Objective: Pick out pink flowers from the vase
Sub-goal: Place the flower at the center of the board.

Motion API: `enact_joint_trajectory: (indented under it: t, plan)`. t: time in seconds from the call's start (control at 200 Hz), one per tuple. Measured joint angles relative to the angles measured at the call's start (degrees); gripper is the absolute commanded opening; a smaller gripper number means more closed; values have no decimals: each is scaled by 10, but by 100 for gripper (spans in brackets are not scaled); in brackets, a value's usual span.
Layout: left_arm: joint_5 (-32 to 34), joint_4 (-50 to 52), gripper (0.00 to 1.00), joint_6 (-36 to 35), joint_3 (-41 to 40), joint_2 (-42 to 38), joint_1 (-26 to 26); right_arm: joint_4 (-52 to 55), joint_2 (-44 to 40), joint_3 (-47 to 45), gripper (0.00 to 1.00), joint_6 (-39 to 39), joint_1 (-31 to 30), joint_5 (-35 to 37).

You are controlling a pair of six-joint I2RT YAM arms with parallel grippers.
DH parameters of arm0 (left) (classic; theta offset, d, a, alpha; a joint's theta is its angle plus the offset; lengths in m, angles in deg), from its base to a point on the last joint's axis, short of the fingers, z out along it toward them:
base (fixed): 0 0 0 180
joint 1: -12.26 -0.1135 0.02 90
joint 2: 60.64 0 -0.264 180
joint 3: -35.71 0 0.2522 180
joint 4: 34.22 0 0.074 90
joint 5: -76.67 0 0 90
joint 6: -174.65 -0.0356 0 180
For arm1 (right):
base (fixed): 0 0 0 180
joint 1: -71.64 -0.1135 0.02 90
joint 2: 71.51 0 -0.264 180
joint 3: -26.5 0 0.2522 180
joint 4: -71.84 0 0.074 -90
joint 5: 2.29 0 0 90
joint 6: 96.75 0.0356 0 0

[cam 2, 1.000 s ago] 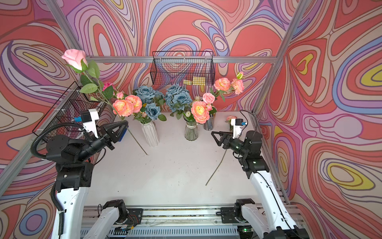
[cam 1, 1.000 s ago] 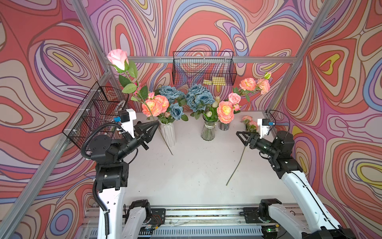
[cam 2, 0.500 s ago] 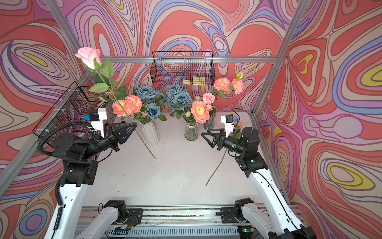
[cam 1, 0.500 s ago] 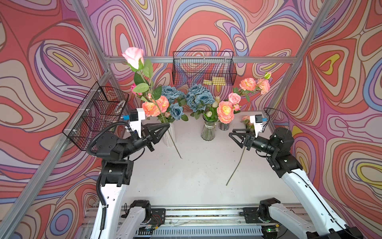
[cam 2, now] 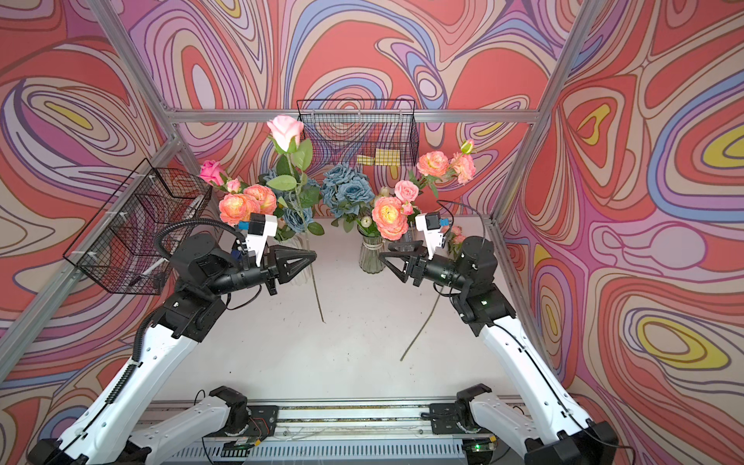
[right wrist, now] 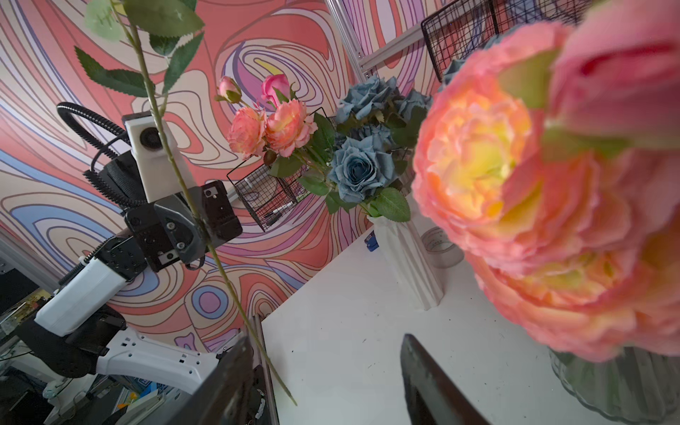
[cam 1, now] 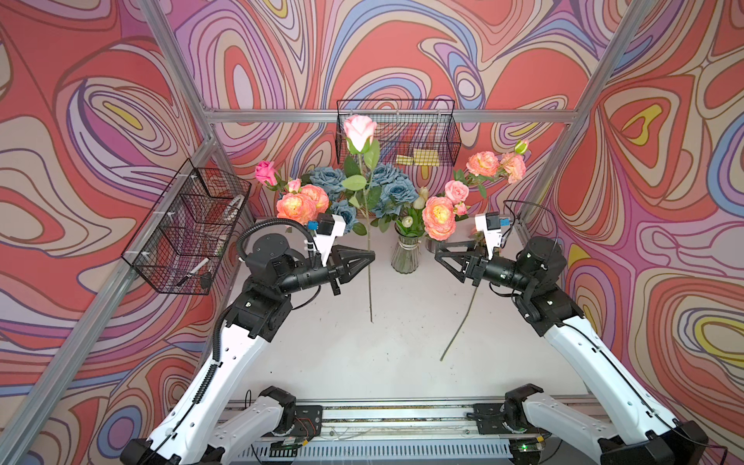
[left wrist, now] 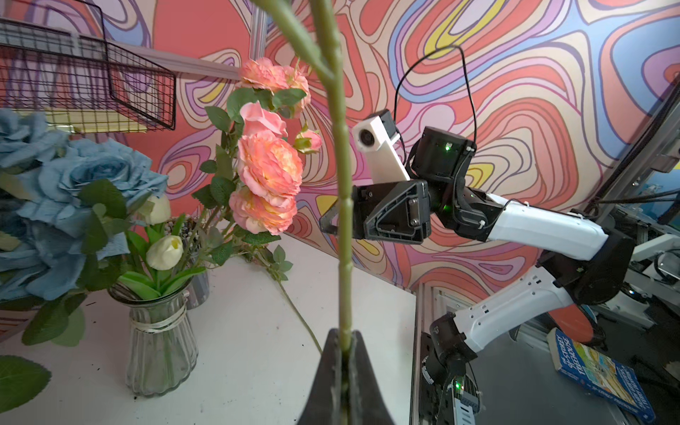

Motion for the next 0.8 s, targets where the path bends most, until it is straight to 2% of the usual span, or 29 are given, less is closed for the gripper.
enact_joint_trajectory:
  t: [0.446,0.746,0.801]
  plan:
    - [19,-51,0,-19,-14,36,64,-18,20,38,57,17,-50,-13]
    - [34,-51,0,-43,-3,92,115,-12,37,61,47,8,-98,-6]
    - [34,-55,0,-42,-1,96,119,-9,40,64,43,3,-105,-4]
